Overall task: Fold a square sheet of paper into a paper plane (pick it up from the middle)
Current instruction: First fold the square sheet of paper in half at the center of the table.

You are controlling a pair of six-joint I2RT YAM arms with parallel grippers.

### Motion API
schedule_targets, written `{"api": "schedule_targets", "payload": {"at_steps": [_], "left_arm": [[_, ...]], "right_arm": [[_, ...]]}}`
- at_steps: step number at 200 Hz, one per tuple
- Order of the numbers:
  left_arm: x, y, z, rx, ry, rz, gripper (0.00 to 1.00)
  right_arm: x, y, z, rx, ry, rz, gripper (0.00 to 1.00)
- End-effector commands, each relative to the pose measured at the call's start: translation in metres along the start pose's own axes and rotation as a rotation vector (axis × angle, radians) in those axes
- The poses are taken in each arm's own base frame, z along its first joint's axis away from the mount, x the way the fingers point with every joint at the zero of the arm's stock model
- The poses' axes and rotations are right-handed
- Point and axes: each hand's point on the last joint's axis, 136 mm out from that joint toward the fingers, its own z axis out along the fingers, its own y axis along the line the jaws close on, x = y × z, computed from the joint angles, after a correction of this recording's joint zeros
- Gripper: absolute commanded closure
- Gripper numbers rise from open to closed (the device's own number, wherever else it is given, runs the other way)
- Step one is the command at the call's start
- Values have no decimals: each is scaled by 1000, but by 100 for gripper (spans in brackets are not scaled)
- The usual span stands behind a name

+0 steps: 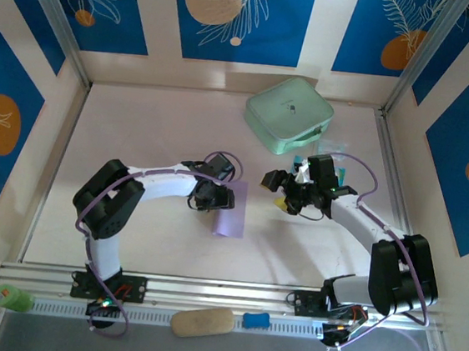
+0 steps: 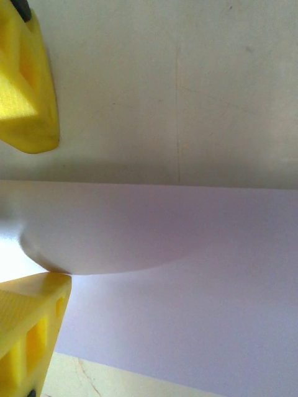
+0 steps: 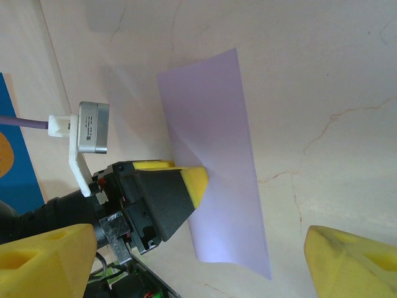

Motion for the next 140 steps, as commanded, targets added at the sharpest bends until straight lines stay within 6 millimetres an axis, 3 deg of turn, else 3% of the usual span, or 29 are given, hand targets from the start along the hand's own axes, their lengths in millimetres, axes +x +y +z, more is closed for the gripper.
{"api": "schedule_targets", "payload": {"at_steps": [1,45,65,121,140], "left_arm": [[14,27,44,-71,53,7,40],[14,28,43,-75,51,0,40],[15,28,44,-74,53,-4,40],[15,28,44,-75,54,-6,40],[15,28,44,-74,54,-6,40]], "right_arm": [[4,4,3,-13,33,-21,13],[8,8,10,-21,60,-41,15],[10,9,16,-27,80,-31,25],[21,3,51,59,141,-25,81],[26,1,65,83,158,-38,90]]}}
